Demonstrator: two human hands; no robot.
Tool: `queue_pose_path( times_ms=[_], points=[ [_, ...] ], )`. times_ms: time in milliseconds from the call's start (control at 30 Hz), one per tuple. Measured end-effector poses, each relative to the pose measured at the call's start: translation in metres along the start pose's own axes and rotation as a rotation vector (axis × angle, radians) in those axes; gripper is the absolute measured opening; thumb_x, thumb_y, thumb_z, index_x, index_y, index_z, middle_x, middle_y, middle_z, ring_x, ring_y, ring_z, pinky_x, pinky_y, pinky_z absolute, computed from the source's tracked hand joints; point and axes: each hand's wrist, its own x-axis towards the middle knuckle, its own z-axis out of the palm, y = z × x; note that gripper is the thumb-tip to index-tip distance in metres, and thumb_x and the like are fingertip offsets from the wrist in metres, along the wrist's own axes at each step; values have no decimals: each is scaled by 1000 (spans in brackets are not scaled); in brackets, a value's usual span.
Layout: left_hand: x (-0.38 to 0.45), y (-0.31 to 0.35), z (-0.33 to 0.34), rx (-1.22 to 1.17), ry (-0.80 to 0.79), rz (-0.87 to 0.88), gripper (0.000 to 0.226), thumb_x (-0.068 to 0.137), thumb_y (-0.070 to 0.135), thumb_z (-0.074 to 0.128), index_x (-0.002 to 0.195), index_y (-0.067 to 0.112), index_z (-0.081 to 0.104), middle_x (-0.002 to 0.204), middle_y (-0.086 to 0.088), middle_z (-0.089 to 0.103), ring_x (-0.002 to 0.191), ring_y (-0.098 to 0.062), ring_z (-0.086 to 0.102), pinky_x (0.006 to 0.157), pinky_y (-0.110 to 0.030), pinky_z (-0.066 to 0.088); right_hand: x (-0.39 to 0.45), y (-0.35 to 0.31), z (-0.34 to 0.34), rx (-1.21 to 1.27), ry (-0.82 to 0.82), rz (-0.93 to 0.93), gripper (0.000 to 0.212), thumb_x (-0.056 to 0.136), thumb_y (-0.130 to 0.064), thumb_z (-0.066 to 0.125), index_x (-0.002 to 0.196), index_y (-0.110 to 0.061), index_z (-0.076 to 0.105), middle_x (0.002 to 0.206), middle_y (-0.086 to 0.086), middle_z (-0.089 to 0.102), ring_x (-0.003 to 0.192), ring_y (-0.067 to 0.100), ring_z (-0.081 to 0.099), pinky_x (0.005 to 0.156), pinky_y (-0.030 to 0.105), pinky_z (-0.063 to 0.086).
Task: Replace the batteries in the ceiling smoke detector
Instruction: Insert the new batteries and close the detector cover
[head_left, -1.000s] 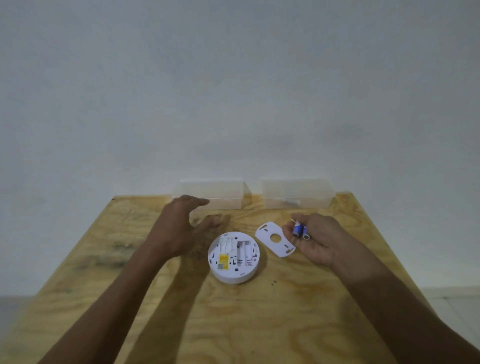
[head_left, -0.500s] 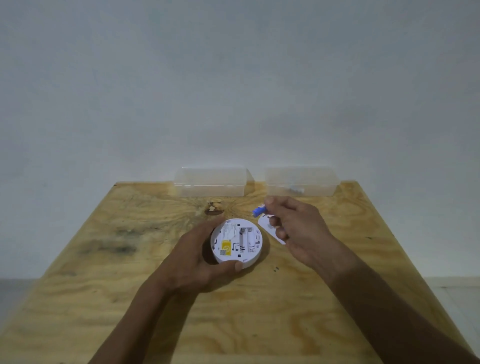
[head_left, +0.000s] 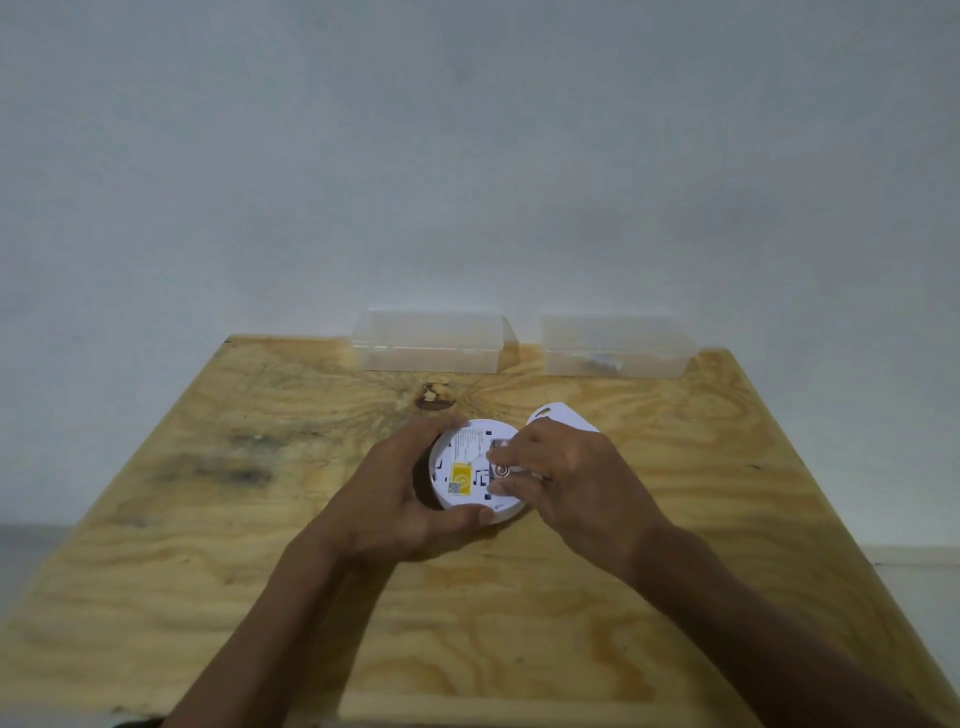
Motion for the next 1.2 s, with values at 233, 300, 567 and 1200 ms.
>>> queue_pose_path(
  times_ms=[233, 300, 567, 1200],
  points=[
    [6, -3, -3, -10, -44, 32, 86, 60, 51, 84, 135, 21, 54, 124, 19, 63, 110, 5, 63, 86, -16, 55, -2, 6, 1, 67, -79, 5, 29, 90, -34, 63, 110, -19, 76, 99, -1, 72, 88, 17, 64, 72, 41, 54],
    [6, -6, -3, 3, -35, 40, 90, 59, 55, 83, 138, 21, 54, 128, 12, 64, 112, -1, 64, 90, -25, 57, -1, 7, 2, 85, -68, 30, 27, 88, -35, 66, 107, -20, 78, 98, -1, 74, 88, 17, 65, 74, 41, 53],
    [8, -11, -1, -59, -9, 51, 85, 59, 42, 90, 133, 18, 57, 124, 5, 67, 108, -12, 68, 83, -40, 60, 9, 4, -6, 21, -115, 155, 26, 85, -50, 68, 101, -31, 78, 69, -17, 43, 67, 0, 43, 54, 21, 25],
    [3, -8, 3, -31, 50, -2, 86, 57, 42, 88, 135, 23, 58, 125, 10, 68, 112, -5, 67, 91, -39, 58, 11, 1, -26, 1150, 265, 1107, 14, 97, -12, 56, 104, -8, 68, 84, 2, 57, 62, 13, 49, 59, 26, 42]
  ],
)
